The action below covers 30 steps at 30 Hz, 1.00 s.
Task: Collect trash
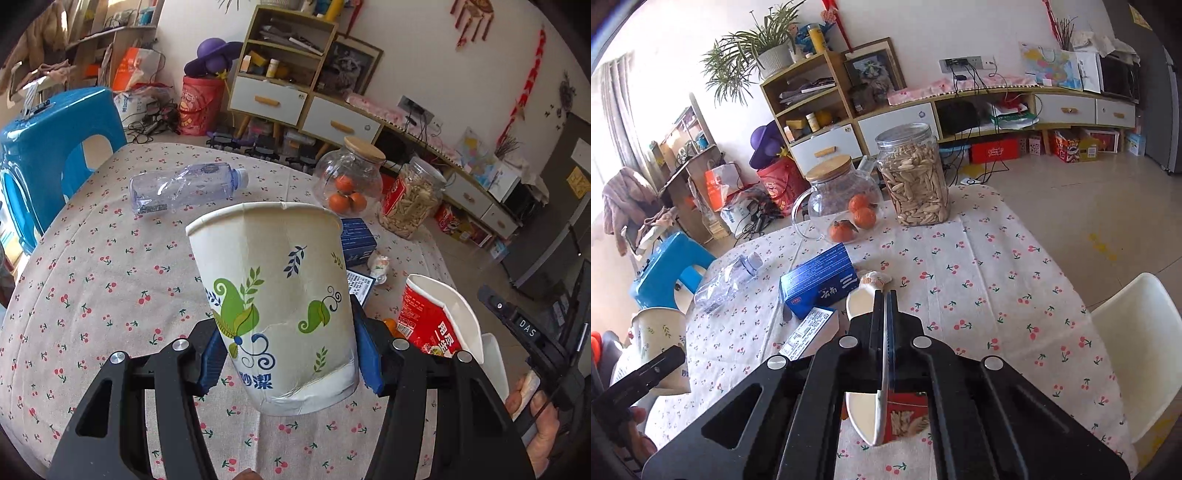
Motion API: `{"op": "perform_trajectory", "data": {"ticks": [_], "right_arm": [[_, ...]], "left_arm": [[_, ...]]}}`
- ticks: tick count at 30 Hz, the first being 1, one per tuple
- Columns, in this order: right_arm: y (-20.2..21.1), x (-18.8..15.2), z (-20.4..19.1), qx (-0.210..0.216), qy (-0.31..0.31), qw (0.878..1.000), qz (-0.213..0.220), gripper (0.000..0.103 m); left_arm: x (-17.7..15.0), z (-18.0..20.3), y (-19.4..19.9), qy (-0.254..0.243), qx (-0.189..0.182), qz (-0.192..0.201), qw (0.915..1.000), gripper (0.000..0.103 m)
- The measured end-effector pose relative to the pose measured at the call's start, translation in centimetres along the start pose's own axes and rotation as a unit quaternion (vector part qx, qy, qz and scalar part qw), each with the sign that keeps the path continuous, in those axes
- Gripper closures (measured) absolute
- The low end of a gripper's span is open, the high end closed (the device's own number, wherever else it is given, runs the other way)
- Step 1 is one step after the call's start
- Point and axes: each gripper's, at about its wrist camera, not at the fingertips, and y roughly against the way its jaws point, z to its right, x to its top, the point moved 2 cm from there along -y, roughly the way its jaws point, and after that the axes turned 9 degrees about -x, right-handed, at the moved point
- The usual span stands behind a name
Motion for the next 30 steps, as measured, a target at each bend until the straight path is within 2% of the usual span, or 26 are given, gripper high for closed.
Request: {"op": "perform_trajectory", "data": {"ticks": [3,4,5,6,8,10,12,14,19,22,24,27,30], "right_arm": [[-1.3,-0.8,2.1,0.008,-0.034,0.998,-0.054,0.097],[-1.9,-1.1,2.8,0.019,-0.047,0.996,-0.08,0.081],[-2.4,-1.4,3.5,0.026,-0.055,0.993,-0.098,0.033],[-2.6,-1.7,4.1,0.025,-0.062,0.992,-0.103,0.009],[-2.4,-2.0,4.4,0.02,-0.039,0.995,-0.089,0.008],[-2.9,-2.3,4.4,0.015,-0.006,0.995,-0.094,0.008],[-3.7,-2.8,5.2,0.024,-0.029,0.992,-0.119,0.007],[-4.8,-3.3,6.6,0.041,-0.08,0.984,-0.151,0.008],[-4.4,-2.5,9.2,0.024,-0.137,0.982,-0.124,0.008],[-5.3,-3.1,10.7,0.023,-0.171,0.974,-0.147,0.008],[-6.1,-3.9,11.5,0.008,-0.183,0.97,-0.16,0.008],[-7.4,-4.7,11.6,0.015,-0.191,0.965,-0.177,0.008],[-7.8,-4.7,9.7,0.008,-0.148,0.975,-0.163,0.008]], "left_arm": [[-0.3,0.9,-0.4,-0.01,-0.002,-0.004,0.9999,0.045],[-0.4,1.0,-0.5,-0.012,-0.004,-0.006,0.9999,0.045],[-0.5,1.2,-0.7,-0.014,-0.005,-0.009,0.9999,0.045],[-0.6,1.3,-0.8,-0.015,-0.005,-0.011,0.9998,0.045],[-0.8,1.3,-1.1,-0.017,-0.007,-0.017,0.9997,0.045],[-0.8,1.3,-1.3,-0.014,-0.009,-0.02,0.9997,0.045],[-0.8,1.1,-1.4,-0.008,-0.013,-0.022,0.9996,0.045],[-0.8,0.9,-1.6,-0.005,-0.014,-0.025,0.9996,0.045],[-1.0,0.4,-1.9,-0.005,-0.012,-0.029,0.9995,0.045],[-1.1,-0.2,-2.2,0.003,-0.011,-0.034,0.9994,0.045],[-1.0,-0.6,-2.5,0.012,-0.014,-0.039,0.9991,0.045],[-1.1,-0.7,-2.7,0.013,-0.016,-0.041,0.9989,0.045],[-1.2,-0.8,-2.9,0.016,-0.017,-0.044,0.9988,0.045]]}}
